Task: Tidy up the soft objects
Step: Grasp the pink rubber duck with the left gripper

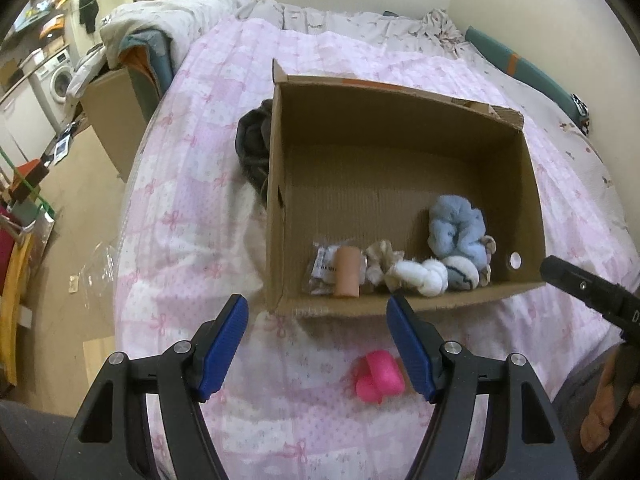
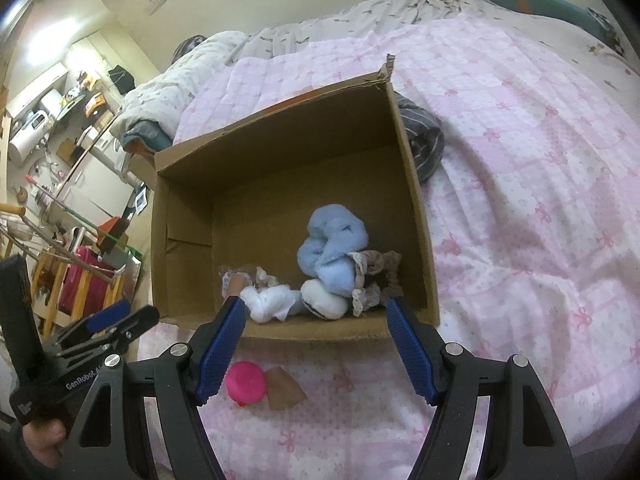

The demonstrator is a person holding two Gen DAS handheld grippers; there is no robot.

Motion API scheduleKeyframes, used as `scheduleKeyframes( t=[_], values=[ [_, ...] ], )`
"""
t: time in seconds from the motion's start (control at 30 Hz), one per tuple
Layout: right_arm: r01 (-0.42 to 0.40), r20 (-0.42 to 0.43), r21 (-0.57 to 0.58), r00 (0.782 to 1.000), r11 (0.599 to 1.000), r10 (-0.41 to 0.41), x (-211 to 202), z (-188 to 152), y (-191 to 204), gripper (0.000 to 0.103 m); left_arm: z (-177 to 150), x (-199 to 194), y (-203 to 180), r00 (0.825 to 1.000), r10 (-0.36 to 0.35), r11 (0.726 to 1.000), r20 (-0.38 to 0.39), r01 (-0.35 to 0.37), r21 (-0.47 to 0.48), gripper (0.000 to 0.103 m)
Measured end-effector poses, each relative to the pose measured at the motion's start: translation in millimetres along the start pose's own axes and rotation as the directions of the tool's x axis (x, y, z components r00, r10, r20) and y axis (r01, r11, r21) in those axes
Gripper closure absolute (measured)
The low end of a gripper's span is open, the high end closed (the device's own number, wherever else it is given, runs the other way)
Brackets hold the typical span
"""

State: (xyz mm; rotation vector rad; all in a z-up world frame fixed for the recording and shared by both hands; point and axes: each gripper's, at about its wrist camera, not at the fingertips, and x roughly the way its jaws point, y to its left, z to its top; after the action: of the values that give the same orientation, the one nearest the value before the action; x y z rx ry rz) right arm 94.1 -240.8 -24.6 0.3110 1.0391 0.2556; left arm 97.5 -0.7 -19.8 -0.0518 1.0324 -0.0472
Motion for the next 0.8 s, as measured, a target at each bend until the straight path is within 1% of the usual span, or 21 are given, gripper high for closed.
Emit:
scheduleKeyframes(
  t=[0.17, 0.27, 0.4, 0.5, 0.53, 0.6, 0.7, 0.8],
  values=[
    [0.007, -0.007, 0.015, 1.0, 1.0, -0.007, -4.4, -8.8, -2.7, 0.026, -10.0, -4.2, 2.6, 1.0, 0.012, 1.0, -0.003, -0.012, -0.008, 0.034],
    [0.003, -0.028, 0.016, 1.0, 1.0, -0.002, -3.8, -14.9, -3.5, 0.026, -17.0, 0.7, 6.1, 0.999, 0.009, 1.0, -0.038, -0.01, -0.027, 0.034],
    [-0.002, -0.083, 0.032, 0.997, 0.999, 0.005, 2.4, -27.4, -7.3, 0.026, -23.9, 9.6, 5.8, 0.997, -0.006, 0.999, -0.079, 0.003, -0.042, 0.034],
    [0.004, -0.104, 0.039, 0.995, 0.999, 0.0, 5.6, -31.6, -7.6, 0.026, -28.6, 16.6, -1.7, 0.995, -0.009, 1.0, -0.099, 0.007, -0.027, 0.034],
    [0.008, -0.111, 0.042, 0.994, 0.999, -0.003, 6.6, -32.8, -7.7, 0.026, -30.6, 20.9, -5.8, 0.993, -0.015, 1.0, -0.117, 0.014, -0.013, 0.034],
    [0.014, -0.123, 0.049, 0.992, 0.999, -0.008, 10.2, -34.0, -7.5, 0.026, -36.5, 34.5, -14.9, 0.984, -0.038, 0.999, -0.175, 0.041, 0.013, 0.034],
    [0.02, -0.143, 0.046, 0.99, 0.999, -0.013, 17.0, -35.4, -5.2, 0.026, -44.0, 51.5, -21.6, 0.969, -0.082, 0.997, -0.233, 0.083, -0.004, 0.034],
    [0.028, -0.162, 0.035, 0.987, 0.999, -0.022, 23.1, -36.7, -2.5, 0.026, -47.6, 65.7, -26.9, 0.957, -0.114, 0.993, -0.266, 0.112, -0.022, 0.034]
  ],
)
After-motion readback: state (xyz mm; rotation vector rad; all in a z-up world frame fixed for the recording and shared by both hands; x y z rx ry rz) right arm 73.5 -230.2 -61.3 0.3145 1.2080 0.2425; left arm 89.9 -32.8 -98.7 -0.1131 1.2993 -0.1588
